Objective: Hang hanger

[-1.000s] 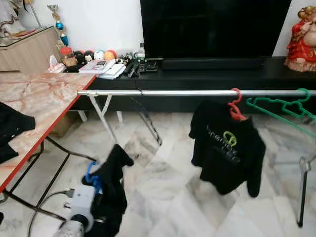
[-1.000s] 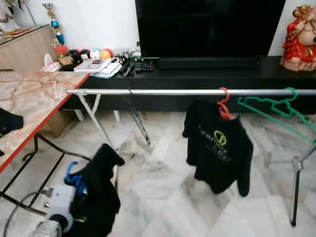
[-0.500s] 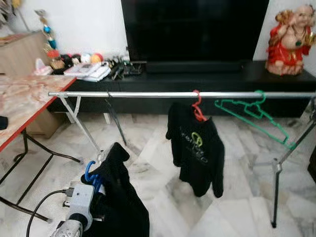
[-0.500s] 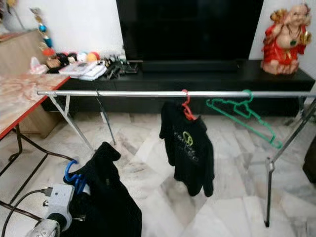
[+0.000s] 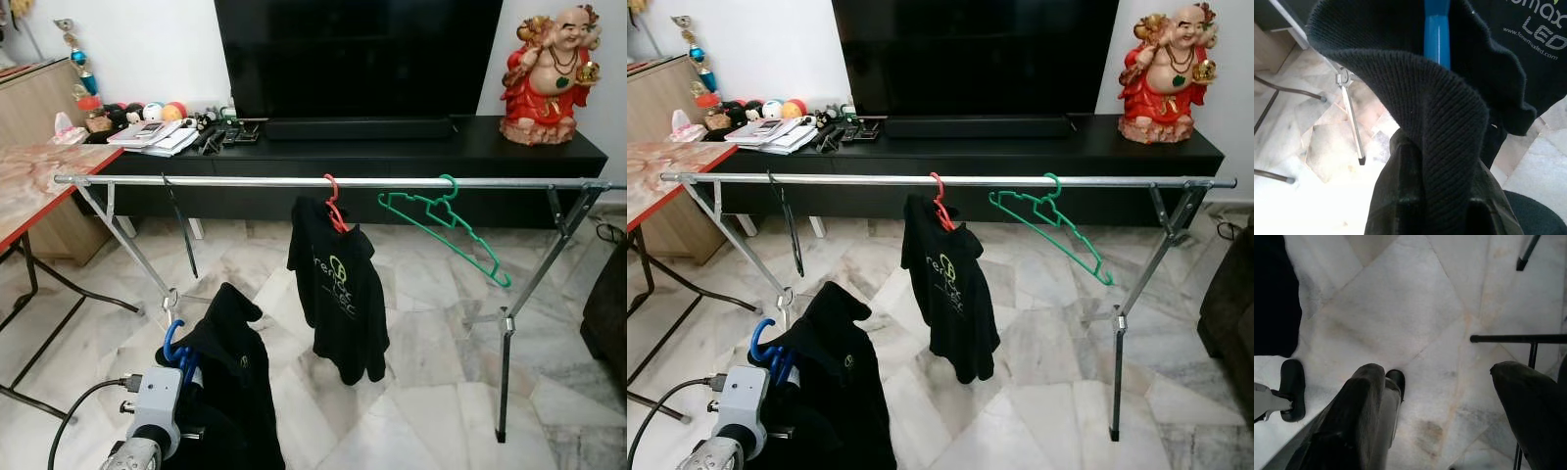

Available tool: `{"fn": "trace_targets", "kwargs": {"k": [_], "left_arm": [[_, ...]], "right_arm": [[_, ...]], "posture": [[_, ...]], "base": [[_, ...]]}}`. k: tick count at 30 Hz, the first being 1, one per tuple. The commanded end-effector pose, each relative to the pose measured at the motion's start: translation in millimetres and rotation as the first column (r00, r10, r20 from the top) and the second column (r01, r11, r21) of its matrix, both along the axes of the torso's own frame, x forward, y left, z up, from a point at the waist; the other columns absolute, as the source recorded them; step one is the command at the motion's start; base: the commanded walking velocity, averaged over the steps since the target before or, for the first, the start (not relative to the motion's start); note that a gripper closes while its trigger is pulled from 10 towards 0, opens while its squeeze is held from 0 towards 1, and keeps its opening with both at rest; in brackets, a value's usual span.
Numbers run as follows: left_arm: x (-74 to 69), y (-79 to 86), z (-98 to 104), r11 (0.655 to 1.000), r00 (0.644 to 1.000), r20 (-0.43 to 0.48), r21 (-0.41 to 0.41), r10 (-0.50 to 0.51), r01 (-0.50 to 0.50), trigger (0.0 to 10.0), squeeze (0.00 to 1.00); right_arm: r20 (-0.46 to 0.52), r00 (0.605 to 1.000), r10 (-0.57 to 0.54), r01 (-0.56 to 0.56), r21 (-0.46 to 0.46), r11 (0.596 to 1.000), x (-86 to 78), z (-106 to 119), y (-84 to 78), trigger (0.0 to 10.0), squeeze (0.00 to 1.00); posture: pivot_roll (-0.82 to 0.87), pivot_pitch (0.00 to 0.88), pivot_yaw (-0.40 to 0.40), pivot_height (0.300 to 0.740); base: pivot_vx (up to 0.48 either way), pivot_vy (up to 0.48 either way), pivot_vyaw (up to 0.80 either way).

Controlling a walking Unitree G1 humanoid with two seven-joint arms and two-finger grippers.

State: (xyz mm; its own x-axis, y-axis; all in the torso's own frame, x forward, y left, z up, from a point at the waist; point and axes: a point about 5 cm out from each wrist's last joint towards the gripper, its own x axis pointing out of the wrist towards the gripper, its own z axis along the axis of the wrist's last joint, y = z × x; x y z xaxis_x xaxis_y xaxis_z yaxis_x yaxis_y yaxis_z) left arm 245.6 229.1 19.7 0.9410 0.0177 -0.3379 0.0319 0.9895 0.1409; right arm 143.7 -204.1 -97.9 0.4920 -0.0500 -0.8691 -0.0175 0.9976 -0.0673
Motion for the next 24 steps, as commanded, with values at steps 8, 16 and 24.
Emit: {"fn": "trace_targets", "kwargs": {"k": [8,16,24], "left_arm": [[4.6,0.3,9.6,1.0,0.999,0.054,-0.019,0.005,-0.004,10.0,0.0],[4.8,-2.4,9.1,1.0,0.999,0.052,-0.019,-0.011,0.012,10.0,0.0],[6.1,-6.7,8.9,0.999,0.998,0.054,-0.023,-0.023,0.024,10.0,0.0]], "right_arm": [[0.009,1.0,0.012,-0.012,0.015,1.0,5.2,0.8,7.2,10.0,0.0],[0.005,1.0,0.025,-0.025,0.018,1.0,5.5,0.3,10.5,10.0,0.0],[0.008,0.999,0.033,-0.034,0.02,0.999,8.3,0.8,14.5,10.0,0.0]], "posture": [[0.0,0.021,0.043,0.74],[0.0,0.024,0.044,0.74],[0.0,0.021,0.044,0.74]], "base": [[0.143,0.0,0.0],[0.338,0.0,0.0],[0.362,0.0,0.0]]}}
